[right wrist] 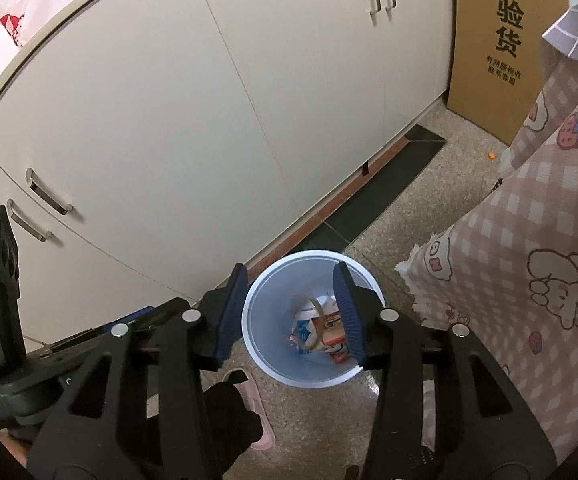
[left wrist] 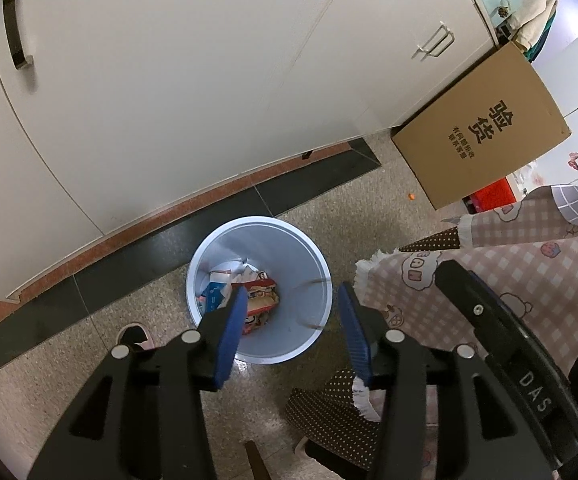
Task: Collect trash
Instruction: 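Swing both tools back toward the table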
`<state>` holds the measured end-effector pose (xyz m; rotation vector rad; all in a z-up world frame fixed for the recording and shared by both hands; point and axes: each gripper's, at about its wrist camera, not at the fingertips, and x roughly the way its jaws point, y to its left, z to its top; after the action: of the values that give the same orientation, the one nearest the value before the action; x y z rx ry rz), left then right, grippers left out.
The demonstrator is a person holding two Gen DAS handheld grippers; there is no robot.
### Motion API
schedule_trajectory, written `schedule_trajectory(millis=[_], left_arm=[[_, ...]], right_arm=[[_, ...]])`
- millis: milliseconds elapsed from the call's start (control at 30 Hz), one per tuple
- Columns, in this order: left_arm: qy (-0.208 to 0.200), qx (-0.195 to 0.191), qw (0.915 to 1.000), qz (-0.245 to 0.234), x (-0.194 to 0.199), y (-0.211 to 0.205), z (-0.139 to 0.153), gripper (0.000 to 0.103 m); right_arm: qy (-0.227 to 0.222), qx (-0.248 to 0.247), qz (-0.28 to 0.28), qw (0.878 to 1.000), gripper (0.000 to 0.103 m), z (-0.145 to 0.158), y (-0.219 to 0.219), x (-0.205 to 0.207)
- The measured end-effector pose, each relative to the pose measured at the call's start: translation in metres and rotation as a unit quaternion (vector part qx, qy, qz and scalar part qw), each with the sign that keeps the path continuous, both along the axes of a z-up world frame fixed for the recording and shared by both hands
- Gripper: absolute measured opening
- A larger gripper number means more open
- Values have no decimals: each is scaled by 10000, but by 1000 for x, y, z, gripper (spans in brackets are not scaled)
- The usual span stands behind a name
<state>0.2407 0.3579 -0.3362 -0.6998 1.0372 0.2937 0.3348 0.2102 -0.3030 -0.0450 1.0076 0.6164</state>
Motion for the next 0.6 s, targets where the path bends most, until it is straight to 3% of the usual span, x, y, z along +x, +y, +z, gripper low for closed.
schedule_trajectory(millis=[100,333,600], left_arm=[[-44,-47,10000,7,-2,0,5,46],[-318,12,9995,76,-10,-10,36,46],[-1205,398,9913,352,-42,-30,125,46]], right_arm=[[50,-20,27,10000,44,2,0,-2],[-375,-156,115,9991,44,31,-9,-21],[-1164,274,128,9927,44,120,-40,-58]])
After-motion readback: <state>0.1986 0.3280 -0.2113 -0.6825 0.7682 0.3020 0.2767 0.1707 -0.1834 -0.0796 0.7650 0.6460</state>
